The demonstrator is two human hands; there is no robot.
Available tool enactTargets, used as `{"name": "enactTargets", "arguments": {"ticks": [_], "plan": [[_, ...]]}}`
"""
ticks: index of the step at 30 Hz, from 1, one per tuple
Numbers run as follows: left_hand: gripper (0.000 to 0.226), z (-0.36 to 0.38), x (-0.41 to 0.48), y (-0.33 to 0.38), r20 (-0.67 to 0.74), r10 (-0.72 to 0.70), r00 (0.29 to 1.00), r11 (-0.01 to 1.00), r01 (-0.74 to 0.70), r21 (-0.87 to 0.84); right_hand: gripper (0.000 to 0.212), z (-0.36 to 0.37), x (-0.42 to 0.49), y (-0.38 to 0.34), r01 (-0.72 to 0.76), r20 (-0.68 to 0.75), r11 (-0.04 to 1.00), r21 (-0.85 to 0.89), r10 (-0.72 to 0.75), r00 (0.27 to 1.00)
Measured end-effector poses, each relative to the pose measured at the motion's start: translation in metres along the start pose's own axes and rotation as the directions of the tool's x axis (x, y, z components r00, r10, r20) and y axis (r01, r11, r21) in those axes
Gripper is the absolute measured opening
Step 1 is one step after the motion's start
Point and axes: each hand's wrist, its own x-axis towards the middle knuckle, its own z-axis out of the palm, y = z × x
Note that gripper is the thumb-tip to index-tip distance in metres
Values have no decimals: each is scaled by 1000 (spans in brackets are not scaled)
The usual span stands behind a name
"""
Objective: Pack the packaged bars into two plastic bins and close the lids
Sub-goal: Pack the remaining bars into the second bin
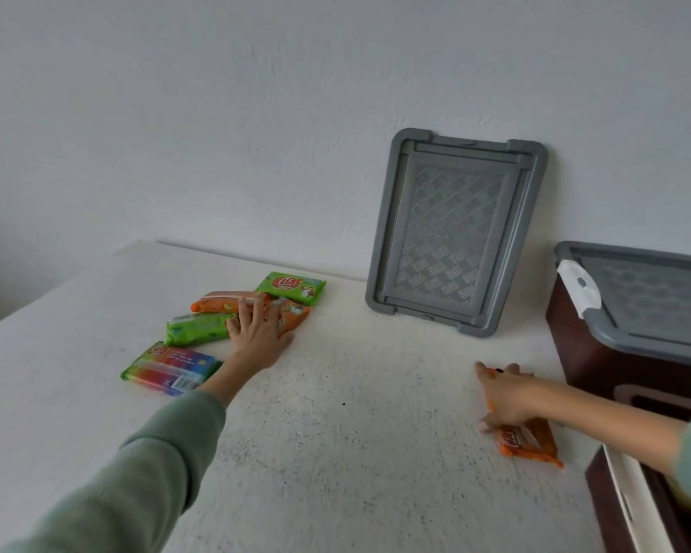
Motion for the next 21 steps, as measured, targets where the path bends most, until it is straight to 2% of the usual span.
{"name": "enactTargets", "arguments": {"ticks": [3,6,9,12,14,18,21], "plan": [[67,5,-4,5,0,13,1000,1000,-13,26,95,-2,-3,-6,63,-44,998,9,-62,997],[67,9,-10,16,-20,36,999,996,-34,77,91,2,-4,-9,191,-100,981,40,-187,977],[62,2,-15,34,10,143,990,989,-143,36,98,4,-6,-11,308,-176,950,53,-294,939],[65,-6,-16,48,103,233,967,972,-234,-4,105,3,-8,-8,283,-184,957,63,-267,946],[65,-10,-15,51,132,276,952,960,-280,9,98,1,-8,-5,287,-149,957,40,-278,949],[64,-34,-25,56,82,361,929,931,-364,33,86,-11,-11,-1,383,-161,924,-7,-379,911],[63,-54,-36,74,59,429,901,902,-432,31,83,-27,-19,7,396,-286,918,9,-377,881]]}}
